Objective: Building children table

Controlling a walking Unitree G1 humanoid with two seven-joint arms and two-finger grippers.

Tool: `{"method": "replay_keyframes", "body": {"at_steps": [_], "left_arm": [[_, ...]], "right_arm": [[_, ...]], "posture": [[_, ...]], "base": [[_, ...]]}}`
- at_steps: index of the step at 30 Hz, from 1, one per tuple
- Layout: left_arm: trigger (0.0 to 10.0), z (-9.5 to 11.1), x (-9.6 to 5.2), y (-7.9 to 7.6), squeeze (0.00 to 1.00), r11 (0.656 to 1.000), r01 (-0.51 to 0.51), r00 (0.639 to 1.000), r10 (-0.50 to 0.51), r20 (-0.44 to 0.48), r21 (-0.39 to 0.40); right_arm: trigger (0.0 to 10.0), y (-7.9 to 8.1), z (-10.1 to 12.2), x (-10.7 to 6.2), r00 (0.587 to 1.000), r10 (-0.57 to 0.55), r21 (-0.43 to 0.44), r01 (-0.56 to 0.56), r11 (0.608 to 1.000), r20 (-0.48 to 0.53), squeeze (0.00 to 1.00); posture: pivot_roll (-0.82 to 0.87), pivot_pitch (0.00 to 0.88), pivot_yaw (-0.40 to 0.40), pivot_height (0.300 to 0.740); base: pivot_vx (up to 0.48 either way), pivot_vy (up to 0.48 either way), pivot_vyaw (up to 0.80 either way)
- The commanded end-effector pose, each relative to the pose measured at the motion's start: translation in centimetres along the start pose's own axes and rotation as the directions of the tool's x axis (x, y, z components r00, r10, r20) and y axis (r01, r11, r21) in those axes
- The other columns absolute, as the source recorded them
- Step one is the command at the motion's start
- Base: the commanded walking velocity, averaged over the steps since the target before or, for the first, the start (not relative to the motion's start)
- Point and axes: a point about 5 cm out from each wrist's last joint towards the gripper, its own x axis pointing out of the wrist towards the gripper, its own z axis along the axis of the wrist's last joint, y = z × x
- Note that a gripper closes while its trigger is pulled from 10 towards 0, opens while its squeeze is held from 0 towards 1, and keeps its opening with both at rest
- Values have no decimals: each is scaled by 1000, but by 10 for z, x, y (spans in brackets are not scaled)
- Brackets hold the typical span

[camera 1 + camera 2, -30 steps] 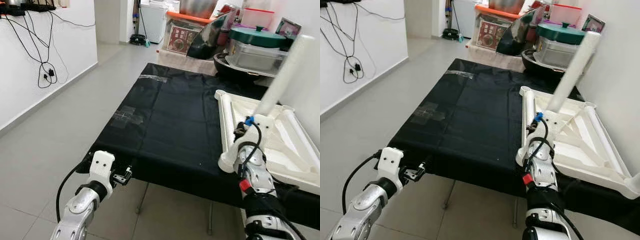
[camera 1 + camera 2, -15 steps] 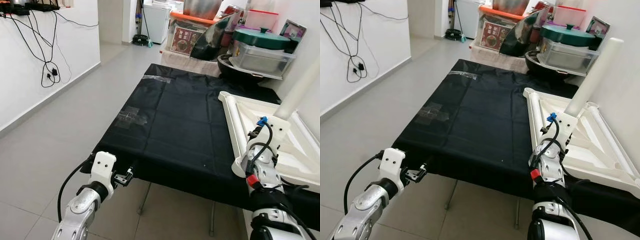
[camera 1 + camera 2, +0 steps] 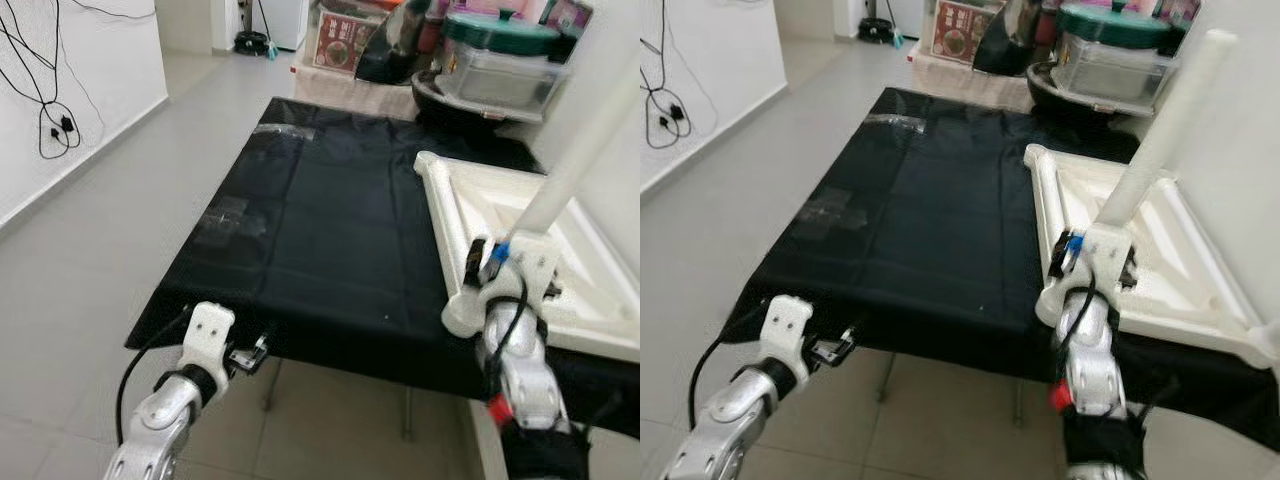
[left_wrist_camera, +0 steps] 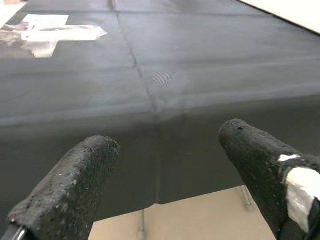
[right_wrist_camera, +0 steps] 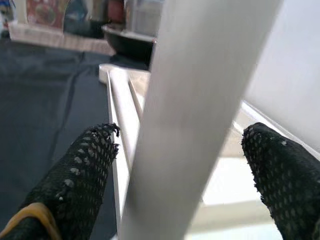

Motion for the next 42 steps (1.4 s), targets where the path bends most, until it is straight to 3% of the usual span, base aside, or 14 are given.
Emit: {"method": "replay_keyframes", "body": {"at_steps": [1,3,7,9,12,19,20,21,22,25,27,33,37,42], "left_arm": [[10000,0,-1,-3,0,1000,6,1000,-6,0,7],[10000,-2,-5,-1,0,1000,-5,1000,5,-7,8],[10000,-3,-7,0,0,1000,-11,1000,11,-12,8],[10000,-4,-10,2,0,1000,-16,1000,17,-22,9],[10000,-4,-7,4,0,1000,-19,999,20,-26,14],[10000,-2,-5,5,0,1000,-20,1000,21,-21,20],[10000,-2,-5,6,0,1000,-22,1000,22,-19,20],[10000,-2,-5,6,0,1000,-22,1000,22,-19,20],[10000,-2,-5,6,0,999,-27,999,27,-19,20],[10000,-2,-6,6,0,999,-32,999,32,-19,20],[10000,-1,-5,6,0,999,-52,999,52,-16,18],[10000,3,-8,16,0,993,-119,993,119,-3,4],[10000,4,-8,16,0,991,-136,991,136,1,7],[10000,9,-4,16,0,990,-140,990,140,13,11]], "right_arm": [[10000,-5,-1,-7,1000,-7,-38,7,999,-5,1000],[10000,-19,-16,-25,997,-31,-80,25,996,-74,1000],[10000,-24,-19,-34,995,-23,-69,17,997,-93,1000],[10000,-13,-7,-47,992,114,19,-113,993,-47,1000],[10000,16,-2,-69,886,464,-3,-464,886,-19,1000],[10000,20,-5,-75,825,562,-26,-564,825,-63,1000],[10000,27,0,-76,780,625,8,-625,780,-40,522],[10000,27,0,-76,780,625,8,-625,780,-40,522],[10000,36,5,-75,740,672,20,-672,741,-27,0],[10000,43,6,-71,722,691,29,-691,722,-36,0],[10000,50,-1,-48,784,606,-35,-615,788,-132,0],[10000,63,5,-25,851,499,20,-502,864,-163,0],[10000,73,5,-32,816,556,46,-556,830,-159,0],[10000,77,3,-34,811,556,66,-554,830,-180,0]], "posture": [[42,0,-161,740],[32,0,-151,740],[22,0,-143,740],[12,0,-132,740],[1,0,-118,740],[2,0,-115,740],[4,0,-113,740],[4,0,-113,740],[9,0,-114,740],[9,0,-114,740],[34,0,-125,740],[45,0,-132,740],[46,0,-129,740],[46,0,-126,740]], "base": [[0,0,0],[0,0,0],[0,0,0],[0,0,0],[0,0,0],[0,0,0],[0,0,0],[0,0,0],[0,0,0],[0,0,0],[0,0,0],[0,0,0],[0,0,0],[0,0,0]]}}
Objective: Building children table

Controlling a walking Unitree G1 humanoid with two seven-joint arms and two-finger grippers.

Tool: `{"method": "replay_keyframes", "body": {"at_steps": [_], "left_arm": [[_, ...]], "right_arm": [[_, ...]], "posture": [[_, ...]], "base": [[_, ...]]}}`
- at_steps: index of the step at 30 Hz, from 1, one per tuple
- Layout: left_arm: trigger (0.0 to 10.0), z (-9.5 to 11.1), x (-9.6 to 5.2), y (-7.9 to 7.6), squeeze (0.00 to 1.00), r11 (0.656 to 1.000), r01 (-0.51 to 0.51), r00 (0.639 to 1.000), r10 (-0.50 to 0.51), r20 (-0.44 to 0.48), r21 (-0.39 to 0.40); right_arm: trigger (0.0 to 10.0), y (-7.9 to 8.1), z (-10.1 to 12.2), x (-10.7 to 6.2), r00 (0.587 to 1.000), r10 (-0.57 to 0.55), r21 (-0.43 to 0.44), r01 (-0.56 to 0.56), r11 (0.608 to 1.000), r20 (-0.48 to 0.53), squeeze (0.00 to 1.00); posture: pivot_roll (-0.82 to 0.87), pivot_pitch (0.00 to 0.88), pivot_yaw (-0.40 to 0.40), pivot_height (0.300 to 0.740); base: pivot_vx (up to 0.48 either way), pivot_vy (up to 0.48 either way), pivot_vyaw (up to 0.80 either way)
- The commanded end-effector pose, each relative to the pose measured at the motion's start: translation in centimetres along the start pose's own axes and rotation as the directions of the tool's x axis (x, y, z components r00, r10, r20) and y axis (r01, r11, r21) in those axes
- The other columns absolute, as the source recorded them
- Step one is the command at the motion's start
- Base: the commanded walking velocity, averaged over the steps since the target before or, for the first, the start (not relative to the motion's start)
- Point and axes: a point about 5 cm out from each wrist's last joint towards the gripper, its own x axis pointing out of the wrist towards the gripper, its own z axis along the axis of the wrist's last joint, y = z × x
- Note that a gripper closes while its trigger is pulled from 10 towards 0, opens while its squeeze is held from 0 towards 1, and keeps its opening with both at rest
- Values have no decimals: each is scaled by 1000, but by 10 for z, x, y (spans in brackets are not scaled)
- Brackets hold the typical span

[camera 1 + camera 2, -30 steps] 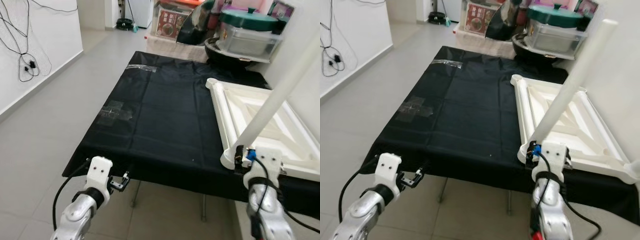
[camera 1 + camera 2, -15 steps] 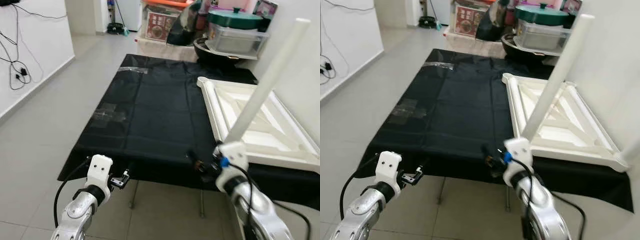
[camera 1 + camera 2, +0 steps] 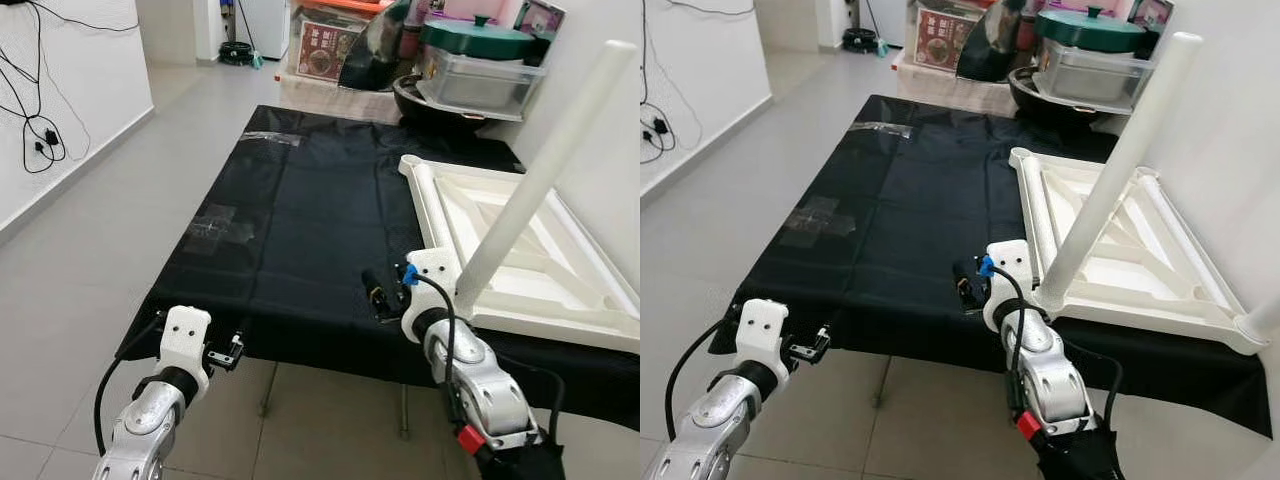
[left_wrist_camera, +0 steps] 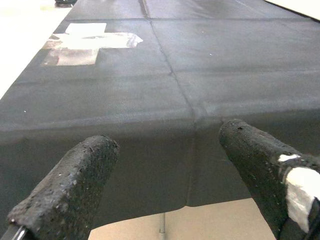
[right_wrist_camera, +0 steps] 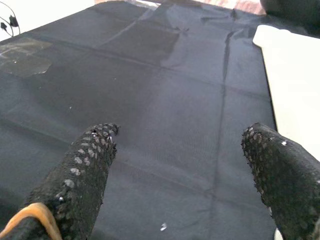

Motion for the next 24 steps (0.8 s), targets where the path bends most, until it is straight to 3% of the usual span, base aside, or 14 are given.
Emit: {"method": "replay_keyframes", "body": {"at_steps": [1,7,11,13,14,17,24], "left_arm": [[10000,7,4,-3,0,1000,-2,1000,2,13,8],[10000,11,8,-3,0,999,-20,999,18,29,43],[10000,18,9,-3,0,999,-21,997,19,70,29],[10000,33,8,5,0,997,-83,984,81,159,3],[10000,33,8,5,0,997,-83,984,81,159,3],[10000,58,5,14,0,989,-145,948,138,287,4],[10000,64,8,15,0,989,-149,939,143,312,-7]], "right_arm": [[10000,1,-4,0,1000,-4,20,5,1000,-31,0],[10000,-1,-3,7,998,-24,-37,22,999,-56,0],[10000,-2,2,9,999,-31,-71,32,997,20,0],[10000,1,10,11,995,-34,-101,43,994,92,0],[10000,1,10,11,995,-34,-101,43,994,92,0],[10000,6,18,12,992,1,-85,10,996,130,0],[10000,8,24,16,989,18,-64,-8,998,148,0]], "posture": [[44,0,-124,740],[38,0,-123,740],[44,0,-126,740],[50,0,-130,740],[50,0,-130,740],[53,0,-134,740],[56,0,-132,740]], "base": [[0,0,0],[0,0,0],[0,0,0],[0,0,0],[0,0,0],[96,0,0],[321,0,0]]}}
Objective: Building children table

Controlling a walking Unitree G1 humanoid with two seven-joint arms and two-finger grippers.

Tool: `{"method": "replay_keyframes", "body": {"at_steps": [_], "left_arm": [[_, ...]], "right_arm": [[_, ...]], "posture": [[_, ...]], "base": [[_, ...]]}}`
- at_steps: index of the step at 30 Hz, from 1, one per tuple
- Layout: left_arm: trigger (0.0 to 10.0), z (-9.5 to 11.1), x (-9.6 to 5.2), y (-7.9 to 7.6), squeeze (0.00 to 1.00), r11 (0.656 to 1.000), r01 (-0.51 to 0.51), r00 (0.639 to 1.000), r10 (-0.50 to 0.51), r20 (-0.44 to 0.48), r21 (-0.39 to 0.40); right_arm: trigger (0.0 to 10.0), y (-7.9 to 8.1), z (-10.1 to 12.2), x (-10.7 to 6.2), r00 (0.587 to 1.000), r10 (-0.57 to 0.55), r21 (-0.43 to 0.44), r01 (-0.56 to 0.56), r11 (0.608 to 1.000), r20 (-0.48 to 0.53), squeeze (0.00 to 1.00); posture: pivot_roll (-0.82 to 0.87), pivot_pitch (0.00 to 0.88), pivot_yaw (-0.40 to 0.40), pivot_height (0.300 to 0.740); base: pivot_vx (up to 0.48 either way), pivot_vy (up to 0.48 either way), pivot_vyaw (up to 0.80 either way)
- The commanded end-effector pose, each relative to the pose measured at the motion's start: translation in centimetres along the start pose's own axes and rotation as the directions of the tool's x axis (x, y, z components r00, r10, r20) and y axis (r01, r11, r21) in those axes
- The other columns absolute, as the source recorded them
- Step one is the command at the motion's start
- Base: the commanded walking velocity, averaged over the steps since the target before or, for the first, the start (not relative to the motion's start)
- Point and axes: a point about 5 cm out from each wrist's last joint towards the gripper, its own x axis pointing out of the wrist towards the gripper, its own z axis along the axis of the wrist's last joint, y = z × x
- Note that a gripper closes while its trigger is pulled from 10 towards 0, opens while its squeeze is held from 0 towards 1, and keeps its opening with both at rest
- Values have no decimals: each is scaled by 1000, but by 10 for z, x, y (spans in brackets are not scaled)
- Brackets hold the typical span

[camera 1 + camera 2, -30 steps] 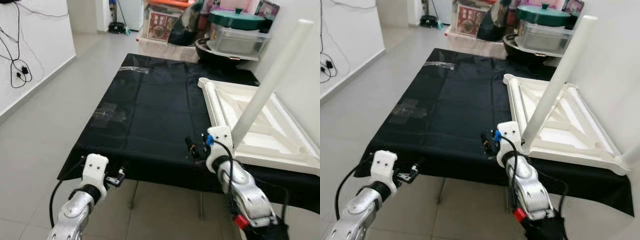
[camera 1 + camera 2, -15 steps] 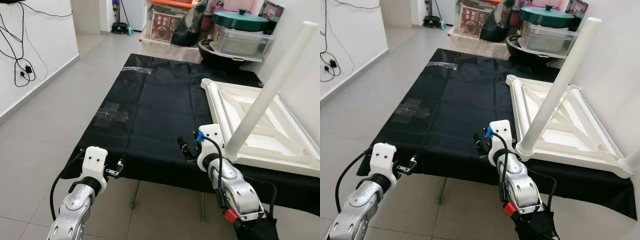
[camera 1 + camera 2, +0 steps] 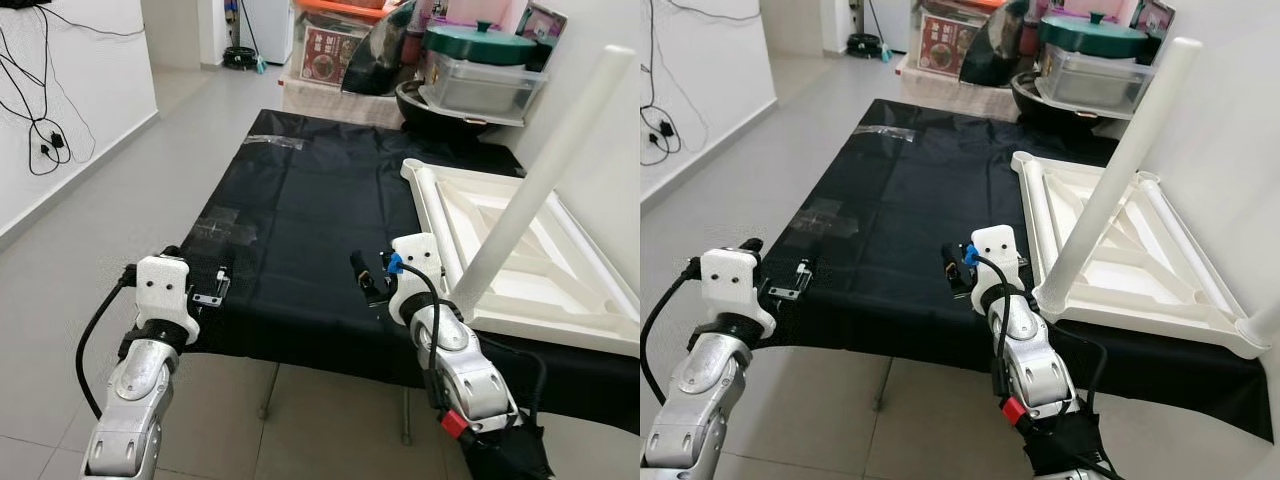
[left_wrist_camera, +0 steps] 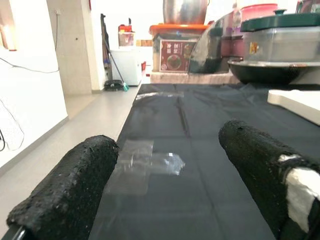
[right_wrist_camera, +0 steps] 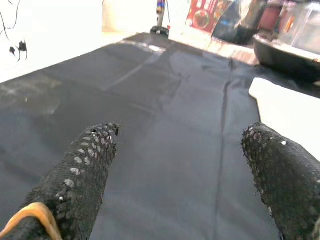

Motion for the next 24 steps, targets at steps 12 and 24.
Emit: {"method": "replay_keyframes", "body": {"at_steps": [12,24], "left_arm": [[10000,-5,3,-6,0,1000,19,1000,-19,-6,-15],[10000,-7,2,-8,0,999,27,1000,-28,-12,-23]], "right_arm": [[10000,-5,1,4,999,-18,28,17,999,29,0],[10000,-5,2,6,999,-11,44,10,999,35,0]], "posture": [[47,0,-126,740],[48,0,-127,740]], "base": [[382,0,0],[352,0,0]]}}
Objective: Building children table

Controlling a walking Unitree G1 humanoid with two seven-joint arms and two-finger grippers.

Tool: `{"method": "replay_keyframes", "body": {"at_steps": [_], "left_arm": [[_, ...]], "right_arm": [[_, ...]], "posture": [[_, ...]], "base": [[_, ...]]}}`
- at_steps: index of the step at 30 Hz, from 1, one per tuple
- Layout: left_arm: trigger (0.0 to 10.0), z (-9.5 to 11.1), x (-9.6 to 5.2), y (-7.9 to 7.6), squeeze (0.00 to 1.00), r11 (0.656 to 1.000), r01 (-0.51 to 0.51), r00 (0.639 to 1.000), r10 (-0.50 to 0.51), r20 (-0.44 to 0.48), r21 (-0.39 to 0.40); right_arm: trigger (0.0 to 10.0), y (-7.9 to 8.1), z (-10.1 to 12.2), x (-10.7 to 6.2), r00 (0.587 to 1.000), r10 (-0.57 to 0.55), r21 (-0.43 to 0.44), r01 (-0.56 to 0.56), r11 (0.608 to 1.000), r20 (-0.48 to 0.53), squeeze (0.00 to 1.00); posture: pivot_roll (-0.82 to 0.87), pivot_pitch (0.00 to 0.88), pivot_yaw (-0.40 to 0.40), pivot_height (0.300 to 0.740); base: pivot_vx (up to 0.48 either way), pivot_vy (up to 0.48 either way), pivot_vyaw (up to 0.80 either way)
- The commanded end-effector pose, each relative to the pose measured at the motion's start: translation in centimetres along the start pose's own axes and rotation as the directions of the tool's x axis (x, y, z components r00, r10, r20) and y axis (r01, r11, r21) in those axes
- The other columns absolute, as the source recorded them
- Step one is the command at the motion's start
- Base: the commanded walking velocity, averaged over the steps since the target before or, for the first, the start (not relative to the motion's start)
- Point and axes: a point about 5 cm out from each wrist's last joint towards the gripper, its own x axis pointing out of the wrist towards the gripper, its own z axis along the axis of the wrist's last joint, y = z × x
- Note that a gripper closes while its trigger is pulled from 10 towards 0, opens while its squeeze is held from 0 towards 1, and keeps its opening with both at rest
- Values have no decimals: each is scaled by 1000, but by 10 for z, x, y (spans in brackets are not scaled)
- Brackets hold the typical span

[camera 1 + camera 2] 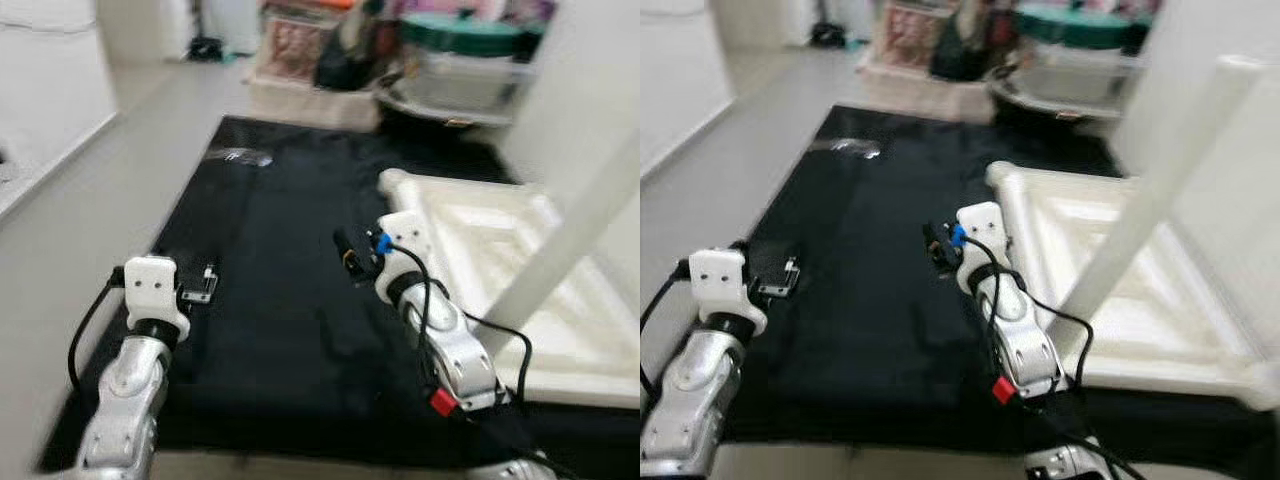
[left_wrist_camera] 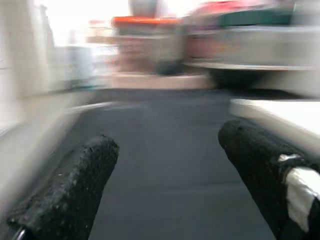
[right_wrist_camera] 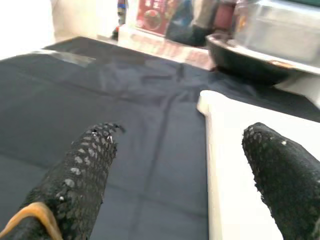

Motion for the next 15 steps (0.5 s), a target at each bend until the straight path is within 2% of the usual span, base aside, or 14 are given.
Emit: {"method": "replay_keyframes", "body": {"at_steps": [1,15], "left_arm": [[10000,0,-3,10,0,999,-29,1000,29,-5,18],[10000,-1,-5,9,0,1000,-25,1000,25,-12,-7]], "right_arm": [[10000,5,5,2,1000,25,10,-25,1000,18,0],[10000,9,3,3,999,38,15,-38,999,4,0]], "posture": [[48,0,-127,740],[50,0,-129,740]], "base": [[0,0,0],[0,0,0]]}}
